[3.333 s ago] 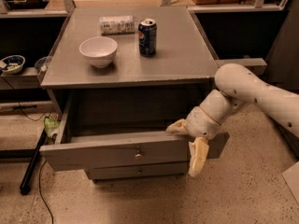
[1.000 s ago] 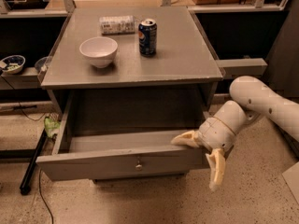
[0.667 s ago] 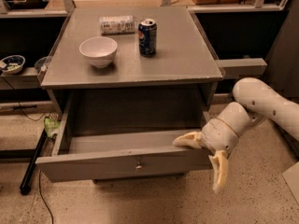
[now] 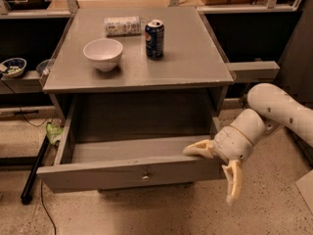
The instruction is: Open top drawer
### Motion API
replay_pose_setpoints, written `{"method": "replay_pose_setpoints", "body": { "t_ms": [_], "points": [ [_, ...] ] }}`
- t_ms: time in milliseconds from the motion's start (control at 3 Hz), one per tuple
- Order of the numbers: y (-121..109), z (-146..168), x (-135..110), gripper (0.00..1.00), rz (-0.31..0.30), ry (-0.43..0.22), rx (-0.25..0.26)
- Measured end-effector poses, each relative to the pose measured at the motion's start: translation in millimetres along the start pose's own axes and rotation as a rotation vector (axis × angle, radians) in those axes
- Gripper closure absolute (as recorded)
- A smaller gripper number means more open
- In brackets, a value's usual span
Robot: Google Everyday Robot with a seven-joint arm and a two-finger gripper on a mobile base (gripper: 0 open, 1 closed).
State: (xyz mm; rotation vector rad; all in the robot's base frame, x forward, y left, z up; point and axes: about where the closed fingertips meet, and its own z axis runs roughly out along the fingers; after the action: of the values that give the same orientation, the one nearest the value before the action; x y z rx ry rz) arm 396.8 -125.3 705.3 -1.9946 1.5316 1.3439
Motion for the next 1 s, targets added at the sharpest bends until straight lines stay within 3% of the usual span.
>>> {"method": "replay_pose_setpoints", "body": {
  "t_ms": [667, 1000],
  "points": [
    [23.7, -1.7, 7.4, 0.0, -0.013, -0.027, -0.018],
    [63.8, -19.5, 28.6, 0.0, 0.019, -0.031, 0.018]
  ]
}}
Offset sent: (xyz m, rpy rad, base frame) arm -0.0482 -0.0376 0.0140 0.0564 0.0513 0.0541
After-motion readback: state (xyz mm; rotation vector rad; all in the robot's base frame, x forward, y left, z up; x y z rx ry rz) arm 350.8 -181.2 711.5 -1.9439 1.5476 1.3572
